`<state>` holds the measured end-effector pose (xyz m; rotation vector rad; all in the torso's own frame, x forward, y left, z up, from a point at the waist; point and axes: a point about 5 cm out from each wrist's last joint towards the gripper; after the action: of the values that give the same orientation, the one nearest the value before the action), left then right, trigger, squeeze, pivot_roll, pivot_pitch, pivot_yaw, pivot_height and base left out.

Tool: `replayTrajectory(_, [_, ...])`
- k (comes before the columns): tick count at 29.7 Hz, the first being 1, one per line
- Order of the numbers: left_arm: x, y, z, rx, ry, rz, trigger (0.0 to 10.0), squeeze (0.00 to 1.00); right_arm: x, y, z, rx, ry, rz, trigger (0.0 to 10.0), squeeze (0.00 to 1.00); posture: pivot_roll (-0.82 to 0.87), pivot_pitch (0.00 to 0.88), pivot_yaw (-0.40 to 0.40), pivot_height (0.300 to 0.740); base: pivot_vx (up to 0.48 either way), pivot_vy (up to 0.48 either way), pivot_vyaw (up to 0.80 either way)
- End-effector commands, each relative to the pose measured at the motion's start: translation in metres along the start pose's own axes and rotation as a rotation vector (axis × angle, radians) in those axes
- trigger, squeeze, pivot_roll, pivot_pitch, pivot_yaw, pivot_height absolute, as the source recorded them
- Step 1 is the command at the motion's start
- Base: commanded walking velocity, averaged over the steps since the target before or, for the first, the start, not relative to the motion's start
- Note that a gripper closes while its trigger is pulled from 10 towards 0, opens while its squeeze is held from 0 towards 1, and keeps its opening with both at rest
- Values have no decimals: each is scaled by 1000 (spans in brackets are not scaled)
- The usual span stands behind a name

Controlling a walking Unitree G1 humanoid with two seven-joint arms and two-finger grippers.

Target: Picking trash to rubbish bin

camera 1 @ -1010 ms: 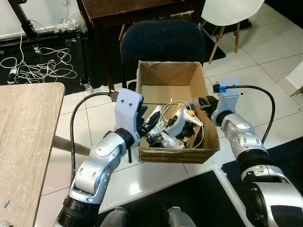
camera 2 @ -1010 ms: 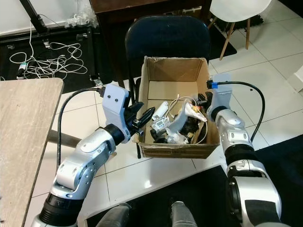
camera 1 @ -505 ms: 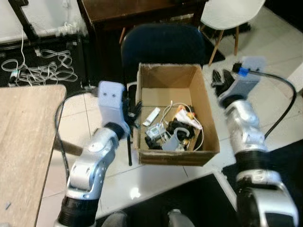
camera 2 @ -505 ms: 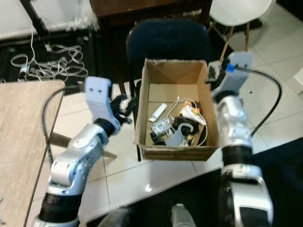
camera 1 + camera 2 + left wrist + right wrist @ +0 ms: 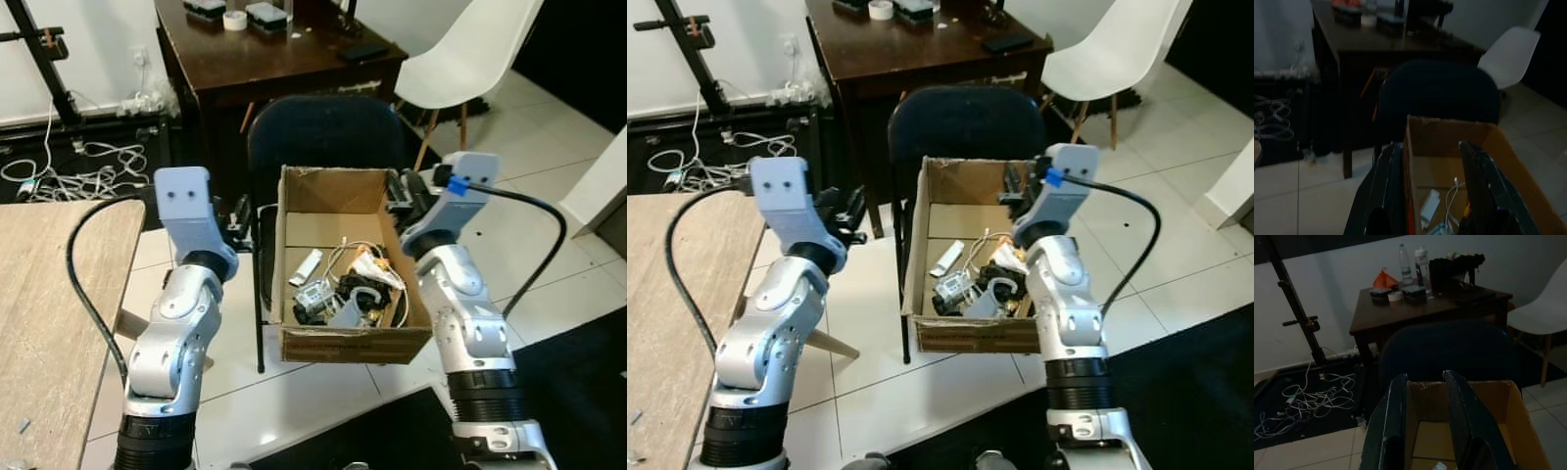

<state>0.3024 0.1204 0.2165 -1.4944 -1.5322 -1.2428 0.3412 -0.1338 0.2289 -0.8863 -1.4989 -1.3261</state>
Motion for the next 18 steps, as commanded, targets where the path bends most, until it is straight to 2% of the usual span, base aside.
replayTrajectory(1, [-5, -5, -2, -9, -8, 15, 10000, 0, -1, -4, 1, 2, -7, 15, 10000, 0, 58, 75, 3, 740, 0, 0, 0])
replayTrajectory(9, [-12, -9, 2, 4, 42, 30, 10000, 0, 2, -10, 4, 25, -77, 21, 10000, 0, 46, 81, 11, 740, 0, 0, 0])
replayTrajectory(12, [-10, -8, 3, 14, 33, 17, 10000, 0, 3, -12, 5, 24, -79, 24, 10000, 0, 42, 81, 16, 740, 0, 0, 500])
replayTrajectory(18, [-7, -6, -2, -12, 21, 5, 10000, 0, 4, -17, 6, 20, -102, 42, 10000, 0, 38, 86, 19, 740, 0, 0, 800])
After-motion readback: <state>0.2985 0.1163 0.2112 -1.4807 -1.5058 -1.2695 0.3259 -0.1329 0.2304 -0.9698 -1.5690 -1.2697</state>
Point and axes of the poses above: a point about 5 cm out from each wrist's last joint towards the gripper, its own y axis pointing out of the wrist towards the gripper, its own x axis along the axis of the wrist's last joint, z = x × y, and after that the axes turned 9 degrees about -y, right-handed
